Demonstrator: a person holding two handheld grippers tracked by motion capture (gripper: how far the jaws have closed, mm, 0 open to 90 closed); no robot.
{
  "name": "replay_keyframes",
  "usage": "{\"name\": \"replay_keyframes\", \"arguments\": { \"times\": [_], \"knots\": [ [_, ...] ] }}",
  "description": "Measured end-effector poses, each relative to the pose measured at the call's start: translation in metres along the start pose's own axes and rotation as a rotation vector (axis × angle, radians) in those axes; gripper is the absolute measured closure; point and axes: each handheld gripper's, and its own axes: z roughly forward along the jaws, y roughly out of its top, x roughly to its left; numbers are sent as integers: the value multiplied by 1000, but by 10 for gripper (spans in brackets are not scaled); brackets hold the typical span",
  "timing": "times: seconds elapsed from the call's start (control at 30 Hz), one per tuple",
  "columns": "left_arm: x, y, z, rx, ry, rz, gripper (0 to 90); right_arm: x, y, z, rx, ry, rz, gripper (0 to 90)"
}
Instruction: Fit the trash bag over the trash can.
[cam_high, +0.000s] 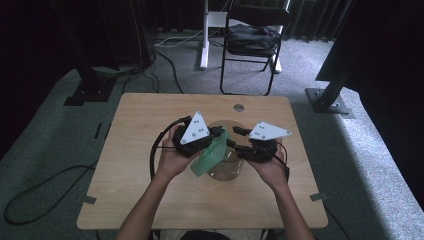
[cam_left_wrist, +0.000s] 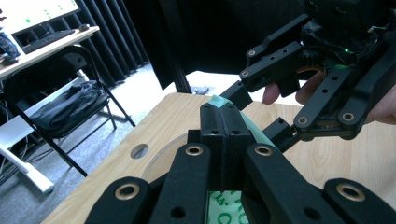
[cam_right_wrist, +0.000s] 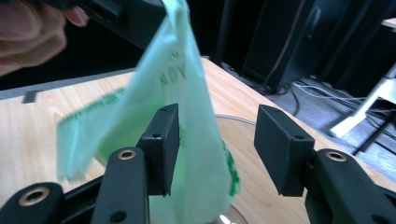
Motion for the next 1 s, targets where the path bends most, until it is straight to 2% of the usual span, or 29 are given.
{"name": "replay_keyframes", "arguments": {
  "times": [0.1,0.23,0.33,0.5,0.63,0.73,0.8,0.87,1.0],
  "knots": [
    [-1,-2,1,3,-8,1,900,3,4,2,-5,10,-20,532],
    [0,-4,1,6,-12,-5,900,3,9,3,-9,46,-37,785],
    [1,-7,1,17,-5,-9,900,4,11,5,5,32,-52,893],
    [5,-17,-2,34,14,-37,900,-2,13,7,34,-21,-37,900],
    [2,-26,-5,47,24,-49,840,-7,15,5,41,-65,-3,900],
    [-4,-33,-8,53,27,-55,759,-10,17,4,44,-87,18,900],
    [-11,-38,-7,71,50,-47,698,-11,19,4,44,-95,30,900],
    [-16,-43,-7,80,50,-37,636,-12,20,4,47,-101,35,900],
    [-23,-48,-6,78,54,-43,539,-11,21,6,56,-116,36,900]
  ]
}}
